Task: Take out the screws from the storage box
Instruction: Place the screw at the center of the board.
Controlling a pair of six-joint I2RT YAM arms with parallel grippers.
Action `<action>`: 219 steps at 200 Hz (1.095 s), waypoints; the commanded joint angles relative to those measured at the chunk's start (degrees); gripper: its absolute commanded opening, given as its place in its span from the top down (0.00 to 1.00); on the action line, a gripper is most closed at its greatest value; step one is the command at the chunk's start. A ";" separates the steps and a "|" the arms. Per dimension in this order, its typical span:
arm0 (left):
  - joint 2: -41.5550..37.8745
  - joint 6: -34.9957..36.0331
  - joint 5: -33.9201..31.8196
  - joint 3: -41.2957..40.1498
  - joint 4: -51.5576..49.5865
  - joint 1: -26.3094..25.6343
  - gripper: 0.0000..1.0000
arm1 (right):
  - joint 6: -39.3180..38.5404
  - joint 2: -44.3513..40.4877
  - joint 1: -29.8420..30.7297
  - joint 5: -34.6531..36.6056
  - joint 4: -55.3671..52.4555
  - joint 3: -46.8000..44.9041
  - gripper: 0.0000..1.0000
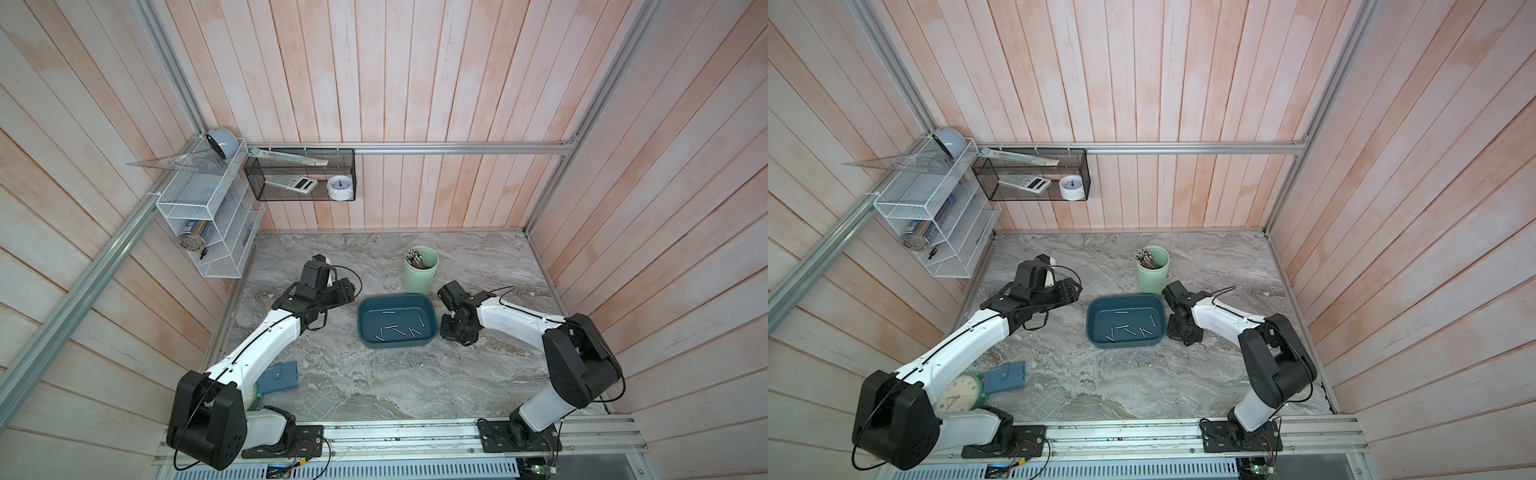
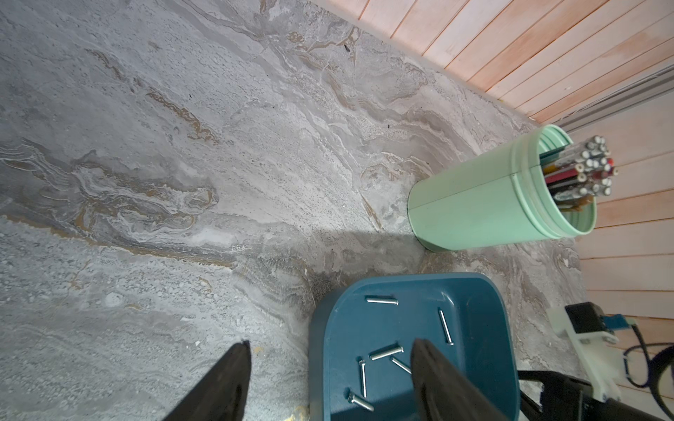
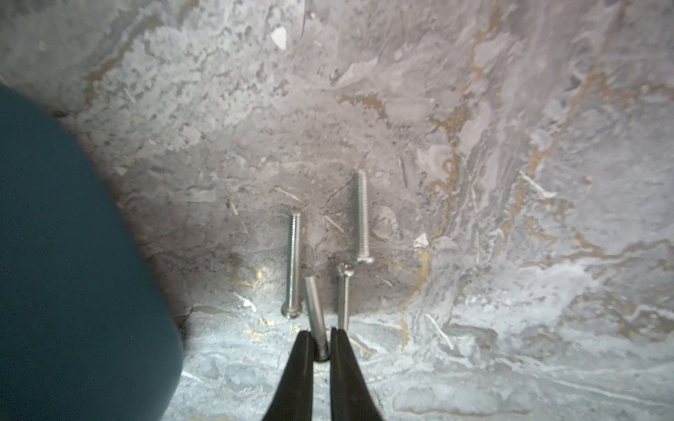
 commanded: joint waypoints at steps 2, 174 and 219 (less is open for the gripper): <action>0.37 0.17 -0.38 -0.45 0.67 -0.20 0.25 | 1.18 0.68 -0.26 1.23 0.35 -0.43 0.94; -0.07 0.25 -0.69 -0.68 0.95 -0.20 0.25 | 0.48 0.62 -1.32 -1.18 2.19 -1.59 0.82; -0.19 0.30 -0.64 -0.63 1.02 -0.22 0.25 | 0.38 -1.54 -1.40 -1.19 1.76 -1.35 0.81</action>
